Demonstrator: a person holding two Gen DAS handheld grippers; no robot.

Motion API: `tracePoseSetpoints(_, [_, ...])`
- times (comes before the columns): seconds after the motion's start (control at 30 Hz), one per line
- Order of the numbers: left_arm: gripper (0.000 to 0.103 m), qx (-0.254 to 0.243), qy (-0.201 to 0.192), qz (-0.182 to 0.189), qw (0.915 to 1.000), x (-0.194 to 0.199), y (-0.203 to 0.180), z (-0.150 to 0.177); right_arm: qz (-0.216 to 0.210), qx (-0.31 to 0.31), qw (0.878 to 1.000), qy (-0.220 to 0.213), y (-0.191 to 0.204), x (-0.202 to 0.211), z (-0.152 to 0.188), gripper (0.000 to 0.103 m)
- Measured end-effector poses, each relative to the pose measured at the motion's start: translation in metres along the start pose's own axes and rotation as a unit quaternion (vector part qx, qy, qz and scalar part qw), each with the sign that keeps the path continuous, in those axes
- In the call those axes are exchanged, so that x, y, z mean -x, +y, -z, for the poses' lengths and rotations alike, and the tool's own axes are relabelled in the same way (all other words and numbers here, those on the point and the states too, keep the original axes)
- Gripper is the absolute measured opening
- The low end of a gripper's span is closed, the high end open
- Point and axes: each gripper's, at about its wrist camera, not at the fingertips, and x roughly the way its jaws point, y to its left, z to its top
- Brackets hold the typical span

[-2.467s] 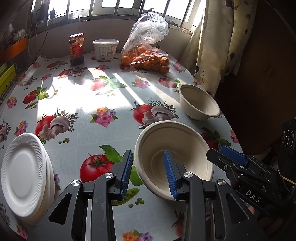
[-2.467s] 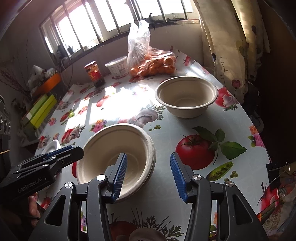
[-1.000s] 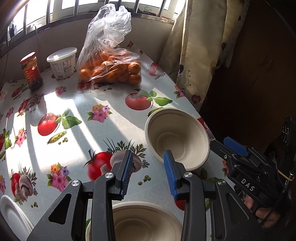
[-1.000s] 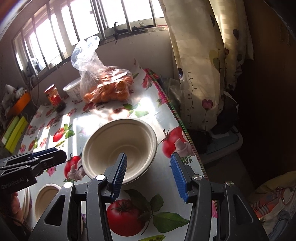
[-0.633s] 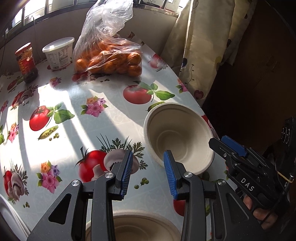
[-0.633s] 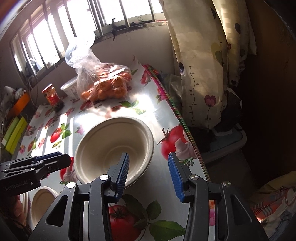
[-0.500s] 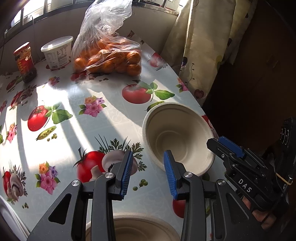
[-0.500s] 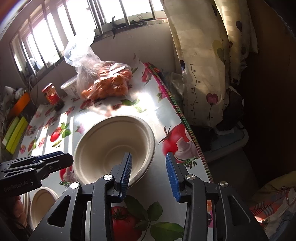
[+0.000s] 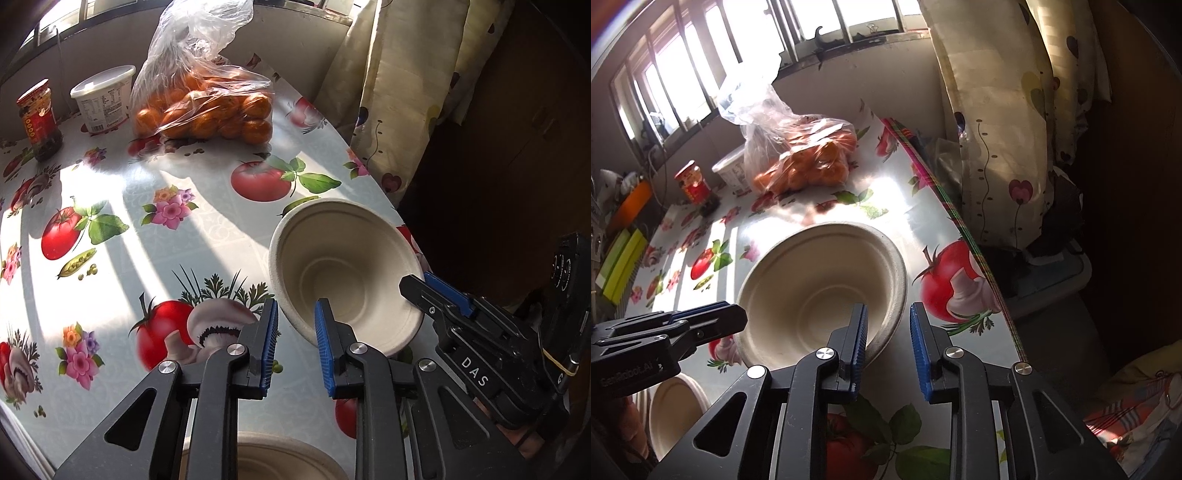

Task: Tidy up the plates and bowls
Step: 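Close the left gripper on a bowl rim while the right gripper grasps another bowl rim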

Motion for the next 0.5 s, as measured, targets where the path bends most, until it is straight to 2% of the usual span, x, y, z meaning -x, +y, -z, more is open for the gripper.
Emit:
tracePoseSetpoints(0.27, [0.017, 0.006, -0.001, 0.002, 1.0, -0.0009, 0.0012, -0.0013, 0.003, -0.001, 1.0, 0.001, 0.0005, -0.0029, 0.0014, 0.02])
tracePoseSetpoints(0.5, [0.017, 0.008, -0.003, 0.003, 1.0, -0.0004, 0.0023, -0.0009, 0.003, -0.001, 1.0, 0.001, -0.0002, -0.0029, 0.0013, 0.02])
